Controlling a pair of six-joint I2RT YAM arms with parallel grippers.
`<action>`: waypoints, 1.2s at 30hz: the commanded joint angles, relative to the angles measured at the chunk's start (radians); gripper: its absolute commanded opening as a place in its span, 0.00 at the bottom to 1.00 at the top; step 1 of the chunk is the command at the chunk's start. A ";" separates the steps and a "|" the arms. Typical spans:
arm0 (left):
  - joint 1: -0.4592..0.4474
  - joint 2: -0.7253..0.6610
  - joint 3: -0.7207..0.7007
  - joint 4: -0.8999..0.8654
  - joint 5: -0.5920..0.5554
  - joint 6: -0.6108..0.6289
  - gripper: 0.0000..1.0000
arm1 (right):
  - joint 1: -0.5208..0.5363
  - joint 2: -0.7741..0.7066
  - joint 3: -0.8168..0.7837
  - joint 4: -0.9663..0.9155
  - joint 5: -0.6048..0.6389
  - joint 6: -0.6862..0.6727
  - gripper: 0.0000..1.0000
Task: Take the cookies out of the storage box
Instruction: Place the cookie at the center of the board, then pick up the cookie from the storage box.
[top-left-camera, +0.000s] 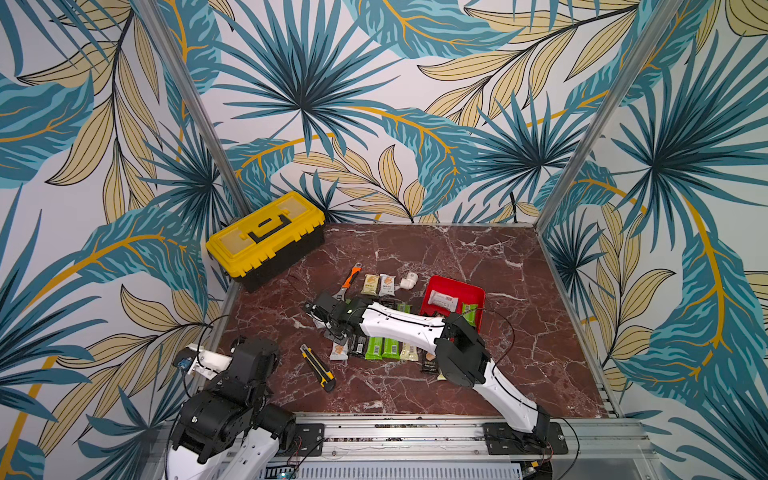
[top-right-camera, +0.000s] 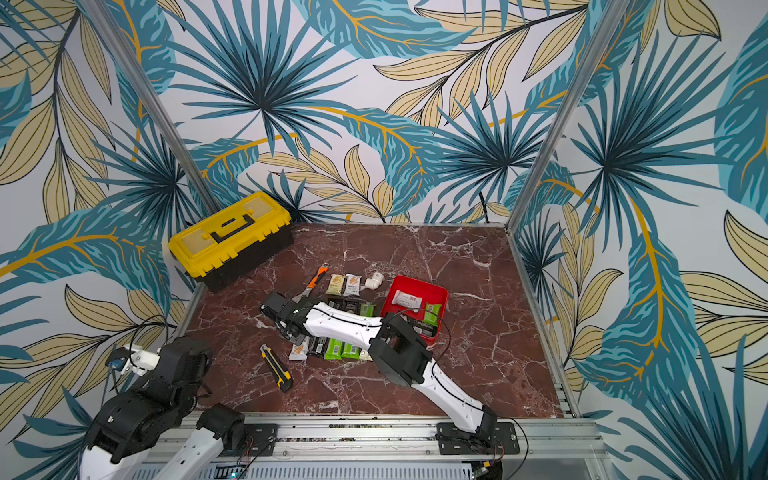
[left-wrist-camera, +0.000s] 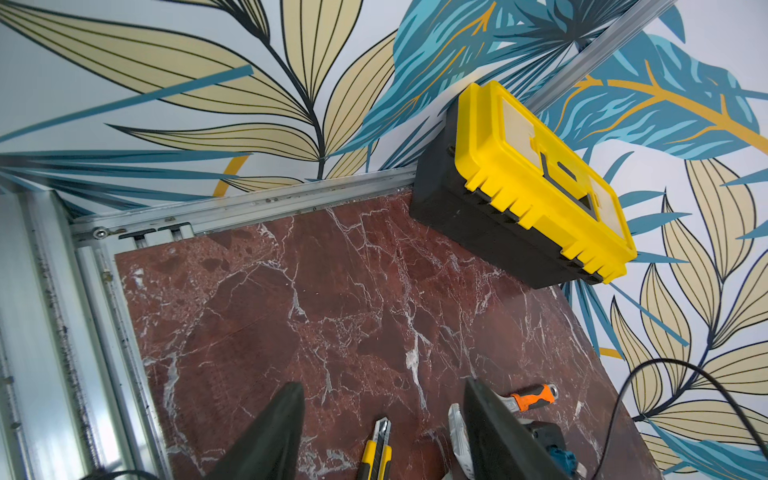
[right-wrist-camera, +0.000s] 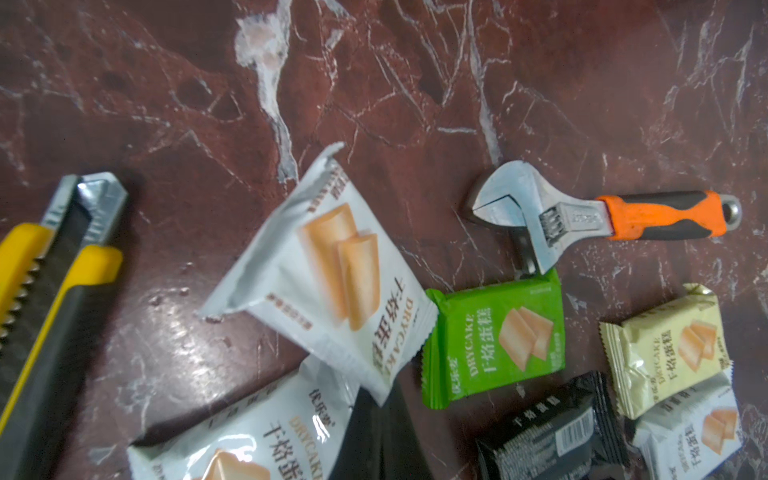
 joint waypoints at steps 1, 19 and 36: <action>0.007 0.008 -0.011 0.054 0.004 0.039 0.65 | 0.014 0.026 0.028 -0.002 0.011 -0.014 0.11; 0.007 0.055 -0.111 0.578 0.250 0.415 0.66 | -0.039 -0.408 -0.297 0.078 -0.048 0.276 0.28; -0.098 0.558 -0.012 0.920 0.595 0.546 0.66 | -0.385 -0.998 -0.955 0.105 0.039 0.694 0.47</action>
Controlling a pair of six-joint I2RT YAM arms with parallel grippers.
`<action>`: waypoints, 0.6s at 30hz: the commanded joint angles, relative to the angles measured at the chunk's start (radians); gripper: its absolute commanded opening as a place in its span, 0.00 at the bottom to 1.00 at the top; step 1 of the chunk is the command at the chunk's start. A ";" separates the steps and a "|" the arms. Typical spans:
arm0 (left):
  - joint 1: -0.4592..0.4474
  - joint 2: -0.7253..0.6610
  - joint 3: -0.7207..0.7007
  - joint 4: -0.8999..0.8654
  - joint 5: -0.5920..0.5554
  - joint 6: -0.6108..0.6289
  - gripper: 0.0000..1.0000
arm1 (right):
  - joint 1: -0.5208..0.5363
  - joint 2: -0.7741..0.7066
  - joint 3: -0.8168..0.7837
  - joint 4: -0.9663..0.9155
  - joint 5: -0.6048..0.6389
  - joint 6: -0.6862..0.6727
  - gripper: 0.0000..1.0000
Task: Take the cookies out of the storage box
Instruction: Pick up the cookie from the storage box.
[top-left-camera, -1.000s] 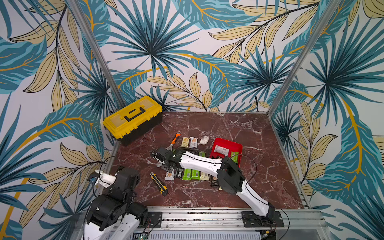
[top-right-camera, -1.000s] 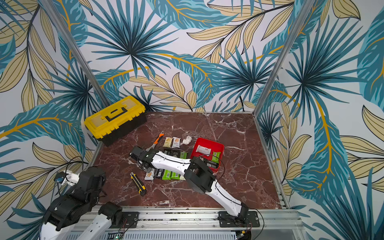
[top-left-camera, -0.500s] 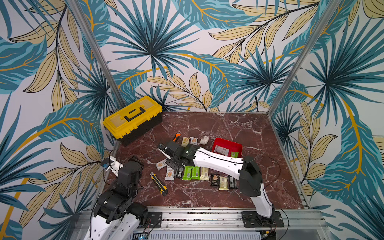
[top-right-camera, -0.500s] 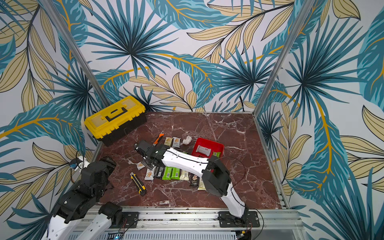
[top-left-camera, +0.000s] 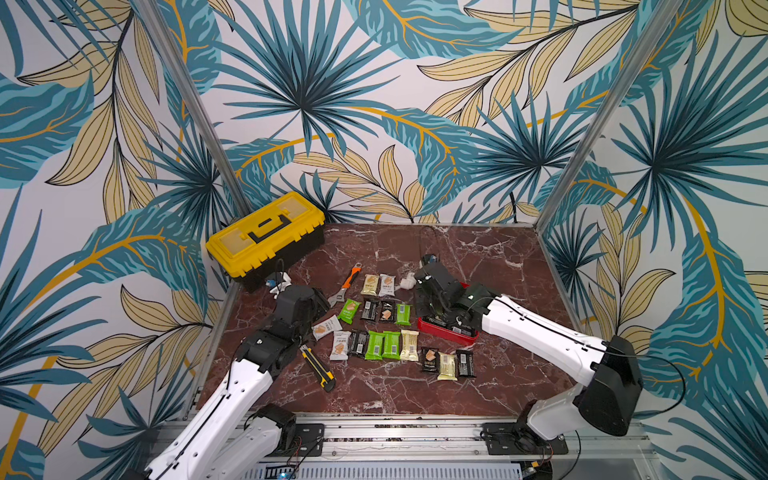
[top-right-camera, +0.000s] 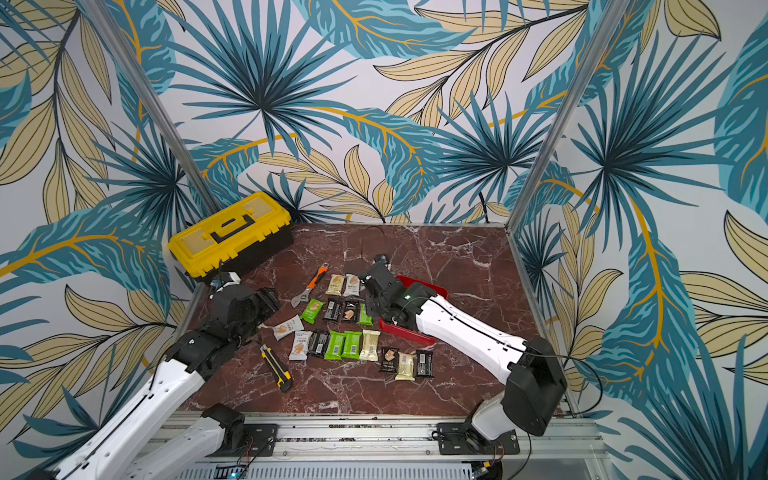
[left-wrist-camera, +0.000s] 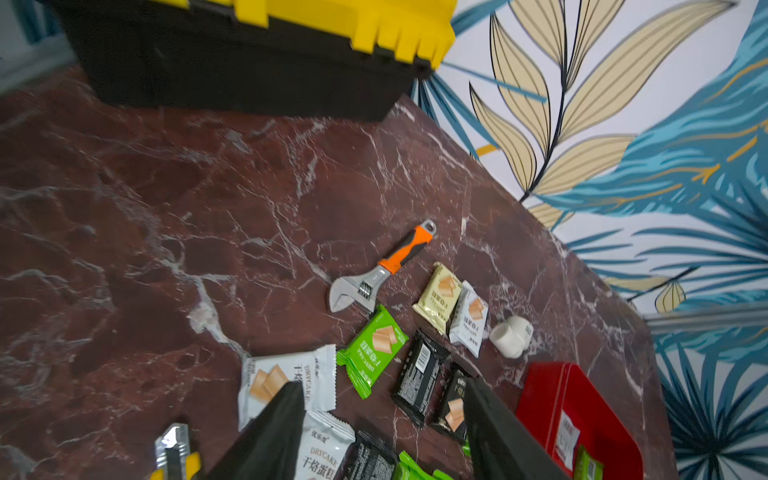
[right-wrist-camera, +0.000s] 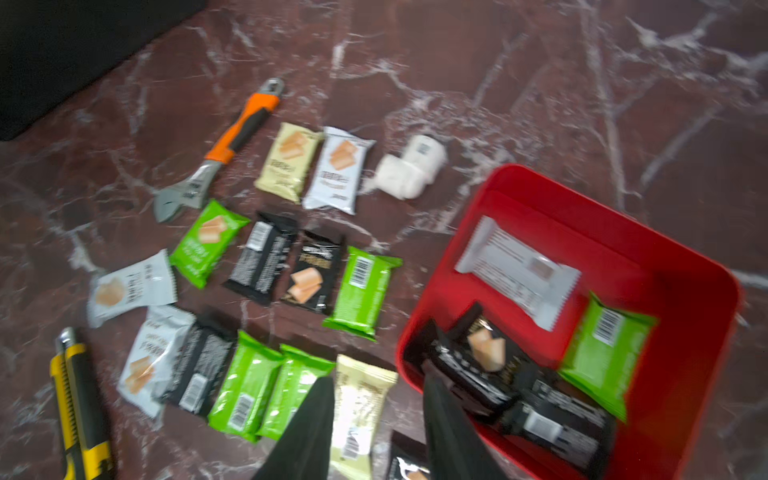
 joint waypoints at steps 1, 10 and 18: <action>-0.066 0.084 0.074 0.135 0.081 0.058 0.66 | -0.047 -0.042 -0.054 -0.017 -0.012 -0.053 0.50; -0.139 0.290 0.114 0.311 0.159 0.052 0.66 | -0.166 0.053 -0.024 -0.099 -0.030 -0.603 0.57; -0.131 0.321 0.070 0.410 0.103 0.041 0.68 | -0.242 0.238 0.106 -0.192 -0.165 -0.764 0.58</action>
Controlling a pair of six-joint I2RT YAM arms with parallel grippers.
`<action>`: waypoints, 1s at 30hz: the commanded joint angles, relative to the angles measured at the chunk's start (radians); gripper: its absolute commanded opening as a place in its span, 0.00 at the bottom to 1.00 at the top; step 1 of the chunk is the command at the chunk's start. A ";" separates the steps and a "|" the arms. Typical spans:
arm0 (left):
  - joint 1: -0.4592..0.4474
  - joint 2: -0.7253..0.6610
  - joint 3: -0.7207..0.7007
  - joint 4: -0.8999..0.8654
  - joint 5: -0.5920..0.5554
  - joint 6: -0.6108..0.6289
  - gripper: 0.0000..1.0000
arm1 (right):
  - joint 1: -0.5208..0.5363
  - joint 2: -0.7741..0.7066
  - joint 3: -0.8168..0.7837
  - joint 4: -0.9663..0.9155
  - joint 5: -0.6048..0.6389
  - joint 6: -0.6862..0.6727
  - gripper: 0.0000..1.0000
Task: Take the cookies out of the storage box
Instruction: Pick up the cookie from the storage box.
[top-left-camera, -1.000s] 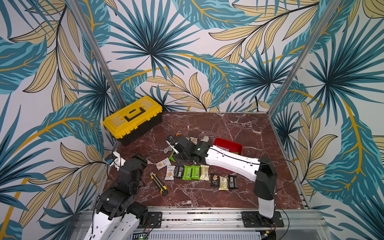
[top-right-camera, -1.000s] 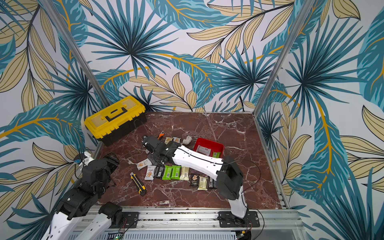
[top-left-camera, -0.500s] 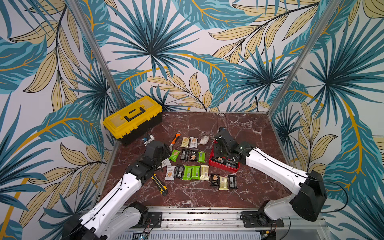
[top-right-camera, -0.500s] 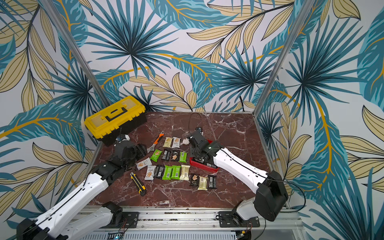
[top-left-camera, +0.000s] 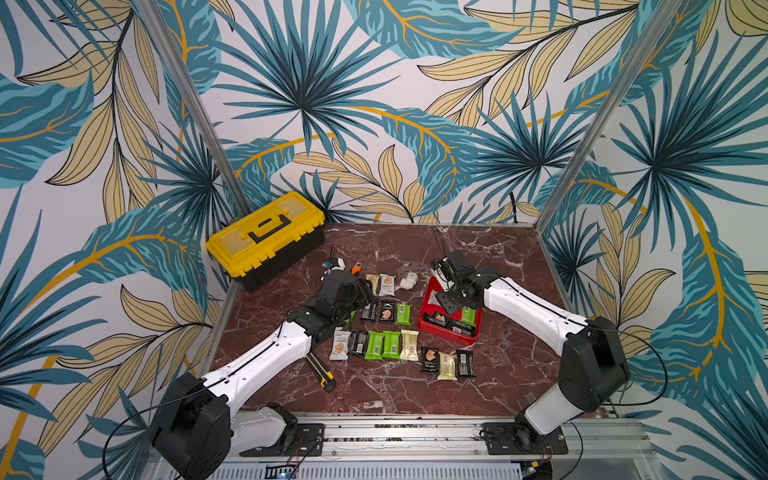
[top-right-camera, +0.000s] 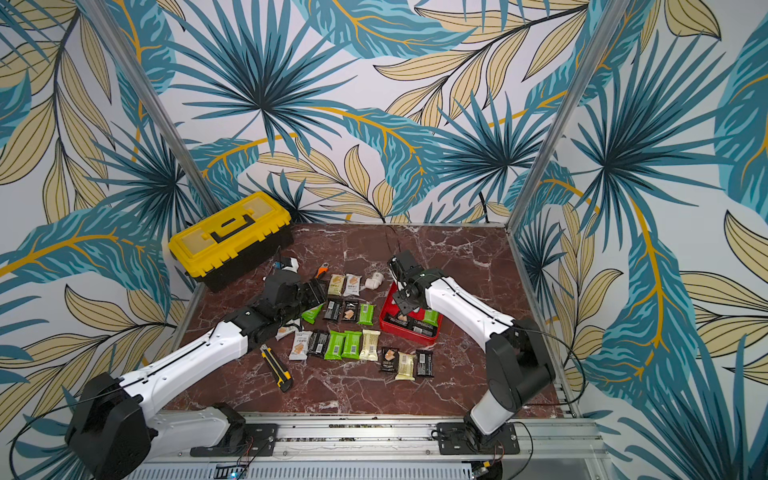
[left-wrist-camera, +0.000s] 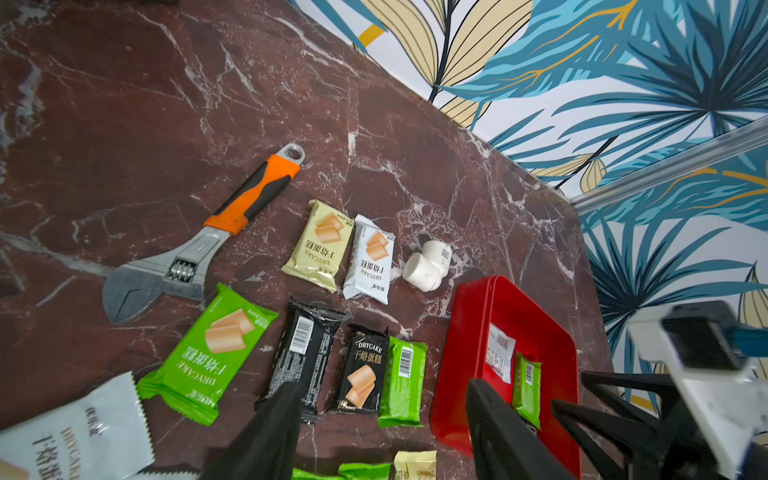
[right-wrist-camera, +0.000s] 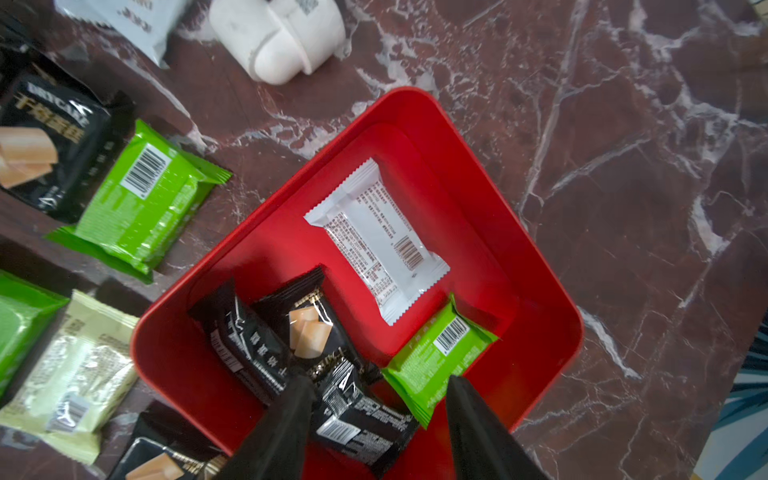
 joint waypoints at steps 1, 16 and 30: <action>0.008 0.000 -0.003 0.090 -0.027 -0.001 0.68 | -0.011 0.056 0.044 -0.060 -0.067 -0.126 0.58; 0.044 0.039 0.031 0.051 -0.056 -0.023 0.69 | -0.075 0.283 0.181 -0.065 -0.103 -0.231 0.67; 0.069 0.065 0.064 0.025 -0.045 -0.009 0.69 | -0.088 0.344 0.233 -0.063 -0.101 -0.246 0.69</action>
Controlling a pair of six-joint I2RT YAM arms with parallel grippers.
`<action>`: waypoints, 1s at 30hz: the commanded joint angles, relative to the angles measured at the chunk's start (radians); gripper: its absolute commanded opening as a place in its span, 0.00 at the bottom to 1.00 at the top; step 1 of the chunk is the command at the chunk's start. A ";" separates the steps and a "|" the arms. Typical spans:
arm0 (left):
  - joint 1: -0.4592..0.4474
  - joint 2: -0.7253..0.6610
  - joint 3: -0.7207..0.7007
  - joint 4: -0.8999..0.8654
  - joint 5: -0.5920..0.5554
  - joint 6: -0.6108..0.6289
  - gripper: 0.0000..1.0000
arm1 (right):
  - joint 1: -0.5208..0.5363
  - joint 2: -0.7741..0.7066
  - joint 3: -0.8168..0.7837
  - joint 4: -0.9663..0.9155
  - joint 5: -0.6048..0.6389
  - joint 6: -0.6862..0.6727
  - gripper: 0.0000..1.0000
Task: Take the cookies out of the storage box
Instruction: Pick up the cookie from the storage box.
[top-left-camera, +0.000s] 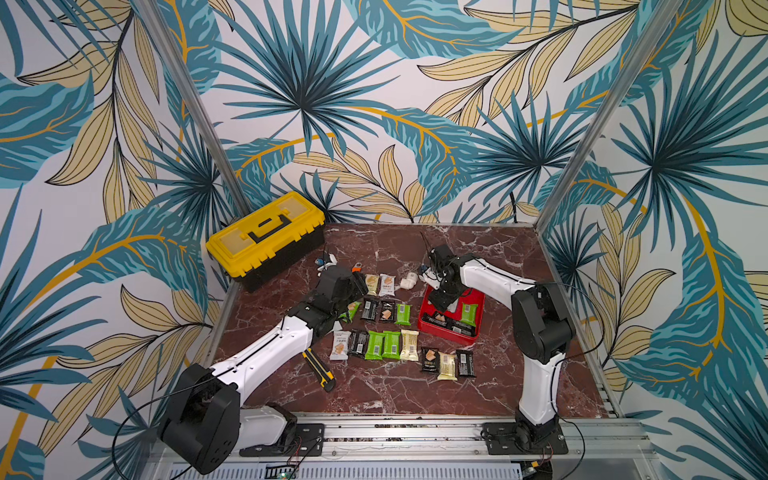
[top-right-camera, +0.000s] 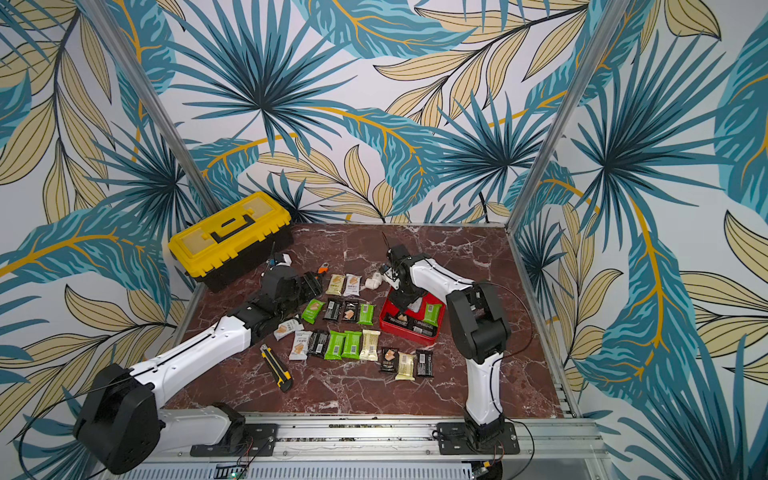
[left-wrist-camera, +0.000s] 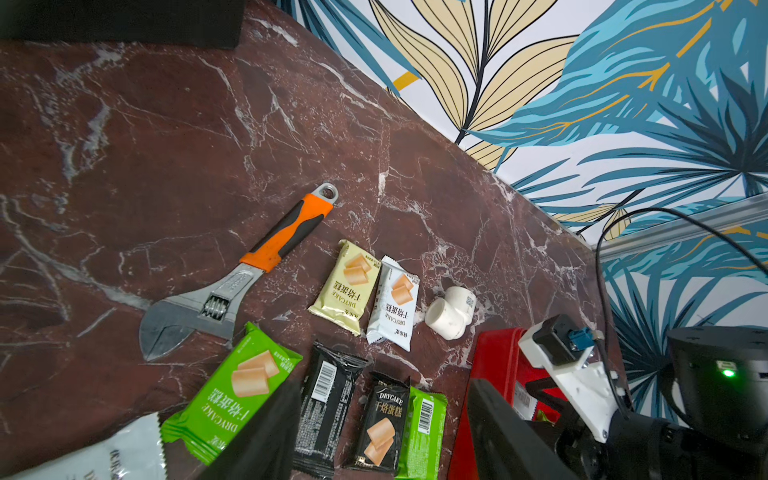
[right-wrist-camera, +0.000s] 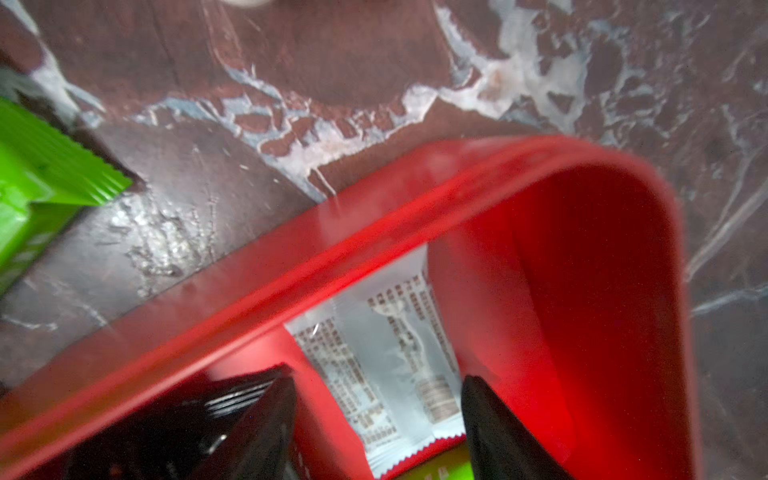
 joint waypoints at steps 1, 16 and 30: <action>0.009 0.008 0.057 -0.015 -0.001 0.009 0.69 | -0.004 0.001 0.019 -0.018 -0.009 -0.014 0.69; 0.014 0.011 0.074 -0.037 -0.001 0.018 0.69 | -0.018 0.060 0.050 -0.019 -0.050 -0.021 0.70; 0.016 0.013 0.079 -0.050 -0.002 0.018 0.69 | -0.038 0.087 0.053 -0.019 -0.098 -0.015 0.69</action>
